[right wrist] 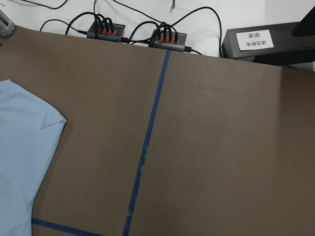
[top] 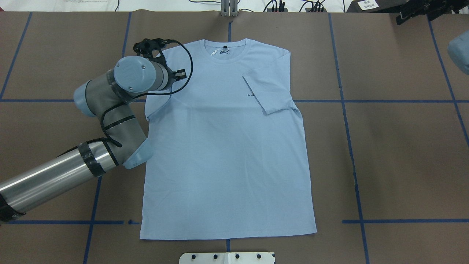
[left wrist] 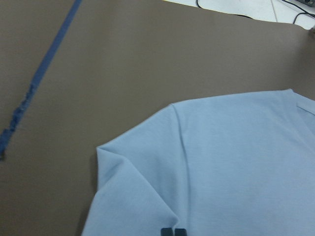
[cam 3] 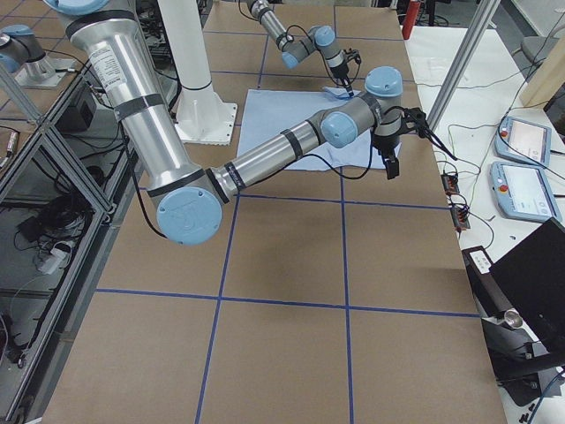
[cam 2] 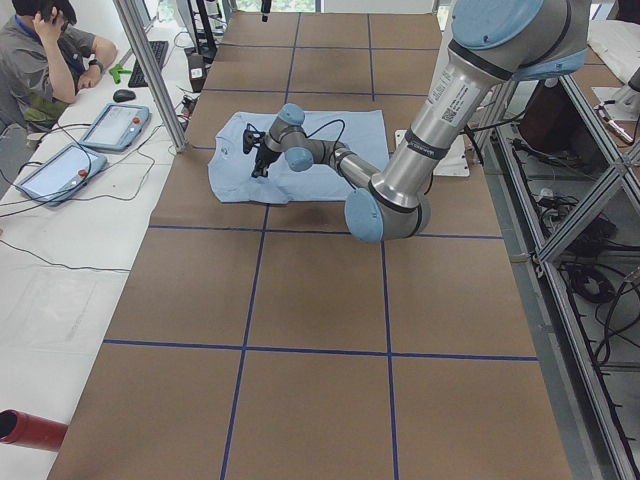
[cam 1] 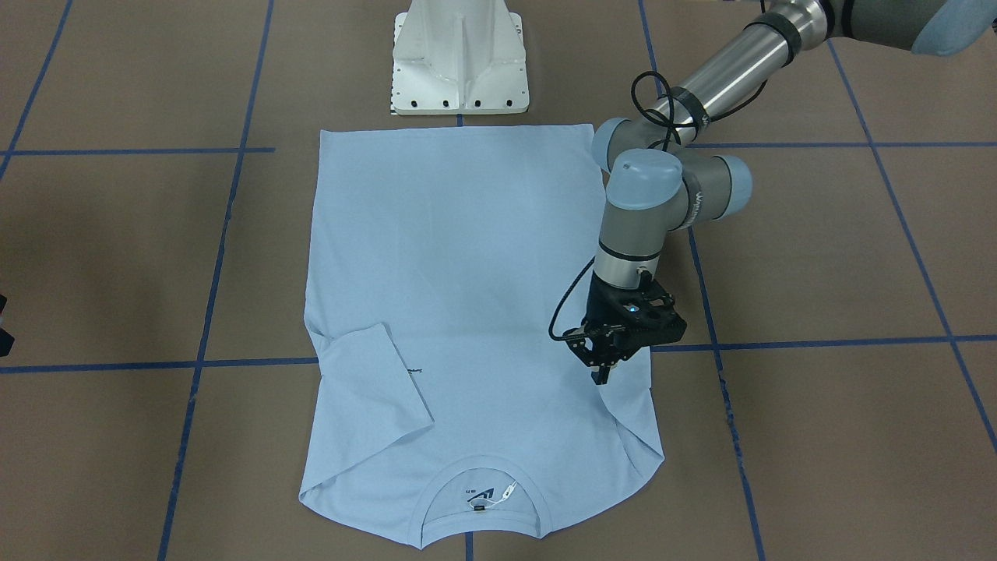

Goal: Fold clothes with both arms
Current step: 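Fold the other sleeve inward with the left gripper while the right arm withdraws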

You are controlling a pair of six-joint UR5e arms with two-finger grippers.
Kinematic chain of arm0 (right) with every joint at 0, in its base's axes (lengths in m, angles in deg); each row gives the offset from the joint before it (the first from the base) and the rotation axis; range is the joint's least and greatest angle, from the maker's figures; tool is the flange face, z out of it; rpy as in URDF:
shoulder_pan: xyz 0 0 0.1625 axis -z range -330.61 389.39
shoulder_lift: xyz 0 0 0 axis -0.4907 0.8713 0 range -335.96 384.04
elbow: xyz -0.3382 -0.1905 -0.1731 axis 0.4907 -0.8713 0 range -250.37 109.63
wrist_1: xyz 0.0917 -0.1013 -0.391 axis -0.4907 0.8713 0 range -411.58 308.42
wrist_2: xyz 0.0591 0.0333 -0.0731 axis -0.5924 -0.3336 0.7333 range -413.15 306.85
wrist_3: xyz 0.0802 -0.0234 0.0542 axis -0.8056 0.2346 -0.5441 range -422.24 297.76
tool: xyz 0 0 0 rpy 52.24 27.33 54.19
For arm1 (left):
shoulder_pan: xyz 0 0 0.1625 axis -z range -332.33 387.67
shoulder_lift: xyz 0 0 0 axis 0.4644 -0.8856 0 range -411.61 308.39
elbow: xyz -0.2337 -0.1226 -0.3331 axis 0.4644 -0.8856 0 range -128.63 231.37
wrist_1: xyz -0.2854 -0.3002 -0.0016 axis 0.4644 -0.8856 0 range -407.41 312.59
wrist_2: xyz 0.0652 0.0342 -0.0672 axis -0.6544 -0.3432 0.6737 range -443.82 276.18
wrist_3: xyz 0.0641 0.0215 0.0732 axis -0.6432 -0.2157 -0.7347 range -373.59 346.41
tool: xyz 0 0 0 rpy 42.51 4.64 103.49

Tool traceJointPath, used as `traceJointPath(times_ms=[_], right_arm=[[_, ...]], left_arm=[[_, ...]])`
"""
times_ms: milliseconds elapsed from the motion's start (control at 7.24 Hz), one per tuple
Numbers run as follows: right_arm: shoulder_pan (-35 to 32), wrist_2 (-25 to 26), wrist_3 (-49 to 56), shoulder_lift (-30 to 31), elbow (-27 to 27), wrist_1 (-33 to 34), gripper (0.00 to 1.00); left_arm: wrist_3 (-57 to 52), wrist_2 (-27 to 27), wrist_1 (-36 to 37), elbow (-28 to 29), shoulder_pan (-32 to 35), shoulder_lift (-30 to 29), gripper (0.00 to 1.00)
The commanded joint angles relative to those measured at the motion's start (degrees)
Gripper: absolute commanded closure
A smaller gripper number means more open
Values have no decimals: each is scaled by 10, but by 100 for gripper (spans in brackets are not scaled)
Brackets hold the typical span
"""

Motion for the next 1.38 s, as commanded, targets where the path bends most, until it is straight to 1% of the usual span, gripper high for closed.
traceJointPath(times_ms=[0, 138, 276, 415, 553, 691, 829, 967, 1106, 1244], right_arm=[[0, 0, 0, 2, 0, 0, 0], [0, 0, 0, 2, 0, 0, 0], [2, 0, 0, 2, 0, 0, 0], [4, 0, 0, 2, 0, 0, 0], [10, -1, -7, 3, 1, 0, 0], [31, -1, -37, 7, 11, -1, 0], [59, 14, -89, 24, 43, -1, 0], [112, 66, -160, 71, 110, -1, 0], [174, 129, -247, 103, 173, -1, 0], [245, 186, -354, 116, 219, -1, 0]], left_arm=[[14, -1, 13, 23, -7, -31, 100], [16, -1, 12, 48, -7, -44, 100], [15, -1, 12, 48, -7, -41, 100], [-11, -2, 9, 45, -8, -38, 1], [-25, 1, 9, 20, -8, -31, 0], [-62, 9, 13, -45, -8, 1, 0], [-110, 47, 28, -128, -8, 46, 0], [-114, 58, 48, -201, -8, 85, 0], [-113, 59, 83, -260, -11, 108, 0], [-111, 60, 93, -304, -21, 129, 0]])
